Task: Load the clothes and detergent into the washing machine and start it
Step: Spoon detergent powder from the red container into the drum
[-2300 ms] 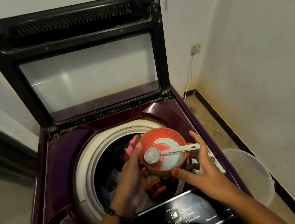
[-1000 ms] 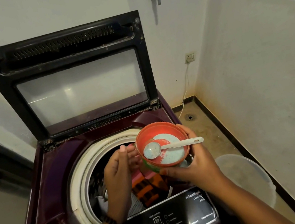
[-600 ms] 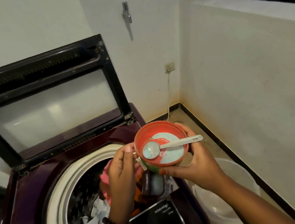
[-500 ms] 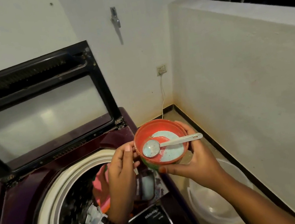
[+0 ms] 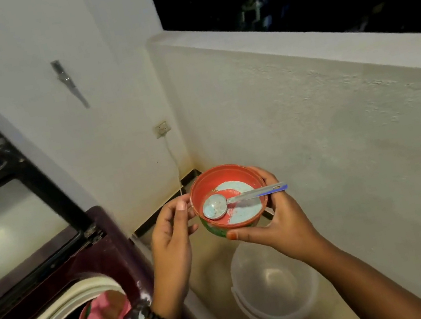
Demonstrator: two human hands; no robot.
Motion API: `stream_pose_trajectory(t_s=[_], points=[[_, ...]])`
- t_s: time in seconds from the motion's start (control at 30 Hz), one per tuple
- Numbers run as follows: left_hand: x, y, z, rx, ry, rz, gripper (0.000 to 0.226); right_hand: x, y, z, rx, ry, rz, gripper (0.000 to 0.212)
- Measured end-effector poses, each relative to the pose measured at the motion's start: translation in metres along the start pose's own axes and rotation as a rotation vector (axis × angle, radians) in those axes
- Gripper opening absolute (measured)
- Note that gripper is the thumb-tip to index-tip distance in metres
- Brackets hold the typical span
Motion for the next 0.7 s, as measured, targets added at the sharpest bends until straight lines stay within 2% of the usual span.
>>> stream_pose_trajectory(t_s=[0.33, 0.5, 0.7], points=[[0.002, -0.038, 0.128, -0.289, -0.011, 0.005, 0.036, 0.033, 0.027, -0.112, 0.3, 0.029, 0.077, 0.093], [0.012, -0.043, 0.188, -0.432, -0.025, 0.043, 0.037, 0.041, 0.045, -0.161, 0.423, 0.078, 0.095, 0.103], [0.036, -0.057, 0.254, -0.564, -0.047, 0.127, 0.045, 0.038, 0.062, -0.224, 0.559, 0.156, 0.083, 0.106]])
Point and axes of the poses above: each hand's wrist, its own y-axis away from the middle knuckle, its own z-axis out of the palm, x = y × z, the point moved 8 cm from there along -y, towards the middle knuckle, and after that the axes turned 7 degrees about -x, right-handed, at the moved point
